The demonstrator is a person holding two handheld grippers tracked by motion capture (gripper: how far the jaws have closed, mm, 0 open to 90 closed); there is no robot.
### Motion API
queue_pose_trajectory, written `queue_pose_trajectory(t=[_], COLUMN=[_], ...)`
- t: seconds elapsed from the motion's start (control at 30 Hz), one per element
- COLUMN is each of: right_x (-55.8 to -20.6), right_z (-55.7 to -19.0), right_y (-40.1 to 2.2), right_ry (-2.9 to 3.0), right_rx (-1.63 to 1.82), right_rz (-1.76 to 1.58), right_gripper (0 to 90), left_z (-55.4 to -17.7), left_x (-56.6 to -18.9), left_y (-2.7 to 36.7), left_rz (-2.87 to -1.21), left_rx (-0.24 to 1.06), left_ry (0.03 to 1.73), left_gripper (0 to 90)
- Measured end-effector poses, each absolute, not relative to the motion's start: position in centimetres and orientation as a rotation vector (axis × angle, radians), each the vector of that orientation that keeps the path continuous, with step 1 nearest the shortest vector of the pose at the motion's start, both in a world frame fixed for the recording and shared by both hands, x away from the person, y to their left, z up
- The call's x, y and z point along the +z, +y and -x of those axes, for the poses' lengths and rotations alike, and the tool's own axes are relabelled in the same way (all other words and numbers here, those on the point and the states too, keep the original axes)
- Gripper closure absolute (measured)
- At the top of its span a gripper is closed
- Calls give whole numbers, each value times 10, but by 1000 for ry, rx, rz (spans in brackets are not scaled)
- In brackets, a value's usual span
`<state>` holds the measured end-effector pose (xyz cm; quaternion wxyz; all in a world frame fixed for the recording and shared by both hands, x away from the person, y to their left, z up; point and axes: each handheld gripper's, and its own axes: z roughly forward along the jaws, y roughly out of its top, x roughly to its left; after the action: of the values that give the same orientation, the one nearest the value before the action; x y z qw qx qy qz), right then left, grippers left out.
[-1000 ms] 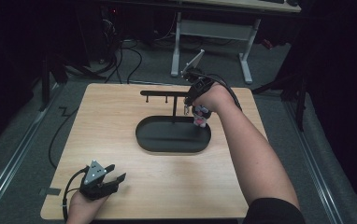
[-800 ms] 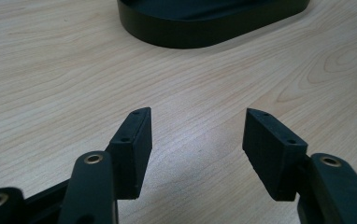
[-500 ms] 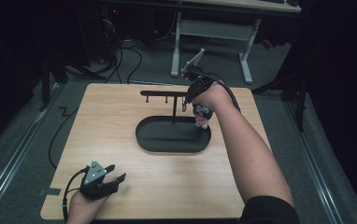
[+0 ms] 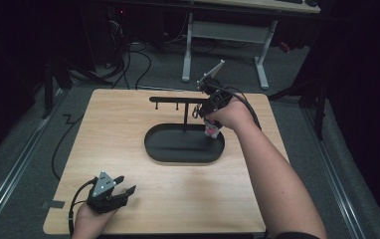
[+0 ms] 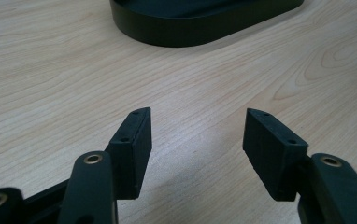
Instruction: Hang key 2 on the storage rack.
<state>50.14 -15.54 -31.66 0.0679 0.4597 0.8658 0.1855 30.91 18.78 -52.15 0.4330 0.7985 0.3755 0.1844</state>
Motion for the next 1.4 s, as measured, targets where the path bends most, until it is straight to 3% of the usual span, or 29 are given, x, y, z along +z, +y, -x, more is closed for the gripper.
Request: queue_pose_trajectory(t=[0.43,1.4], right_x=[-362,-515], right_z=[-443,-288], right_y=[-180,-261], right_ry=[2523,2113], right_rx=[741,1099], right_rz=[-1334,-1266], right_gripper=[558,452], left_z=[-307,-305], left_x=[-524,-525], left_y=[181,178], left_rz=[-2003,-2000], left_rx=[438,404], left_ry=[900,880], left_gripper=[415,386])
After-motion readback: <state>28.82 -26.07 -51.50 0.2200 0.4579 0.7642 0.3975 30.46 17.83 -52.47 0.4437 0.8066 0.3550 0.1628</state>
